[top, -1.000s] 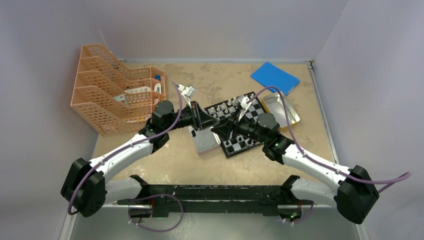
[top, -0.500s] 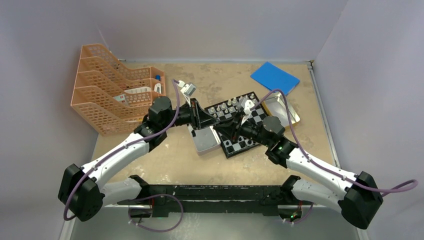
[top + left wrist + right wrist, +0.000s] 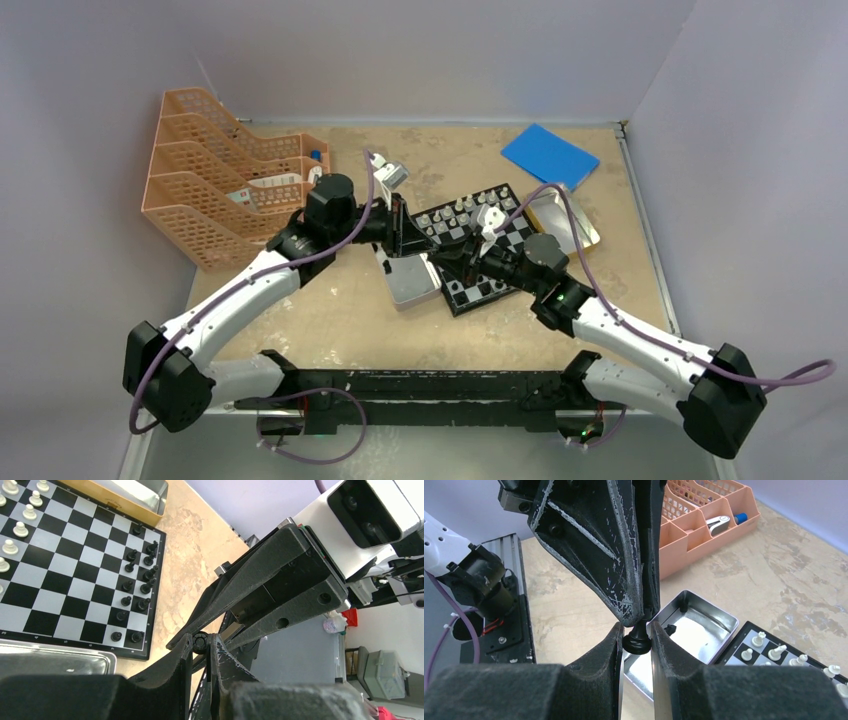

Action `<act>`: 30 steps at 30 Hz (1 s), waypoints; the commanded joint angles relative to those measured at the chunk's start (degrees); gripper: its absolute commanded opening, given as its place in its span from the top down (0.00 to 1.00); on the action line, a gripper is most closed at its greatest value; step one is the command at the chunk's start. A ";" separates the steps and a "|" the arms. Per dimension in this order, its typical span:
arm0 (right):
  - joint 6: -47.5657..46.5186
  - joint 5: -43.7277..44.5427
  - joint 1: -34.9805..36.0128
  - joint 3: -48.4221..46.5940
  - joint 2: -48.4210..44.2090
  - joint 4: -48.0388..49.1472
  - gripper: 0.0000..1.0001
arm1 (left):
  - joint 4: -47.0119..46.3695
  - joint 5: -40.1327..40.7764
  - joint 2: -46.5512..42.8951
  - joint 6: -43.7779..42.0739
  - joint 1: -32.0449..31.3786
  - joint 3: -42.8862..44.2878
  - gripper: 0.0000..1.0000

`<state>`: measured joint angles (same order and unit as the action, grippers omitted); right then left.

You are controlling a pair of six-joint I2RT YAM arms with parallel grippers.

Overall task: Set up the chess pieces on the board
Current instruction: Place the chess piece on the chessboard.

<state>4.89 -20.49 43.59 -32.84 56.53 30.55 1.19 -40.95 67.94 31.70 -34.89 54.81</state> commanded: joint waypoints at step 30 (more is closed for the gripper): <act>19.06 34.61 -1.12 -5.80 -11.08 -21.82 0.02 | -11.07 14.27 11.93 -16.24 -0.51 2.39 1.00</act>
<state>19.16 7.97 42.68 -35.00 46.76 12.58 -4.19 -28.88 78.24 18.13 -34.94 56.64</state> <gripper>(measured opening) 0.987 0.124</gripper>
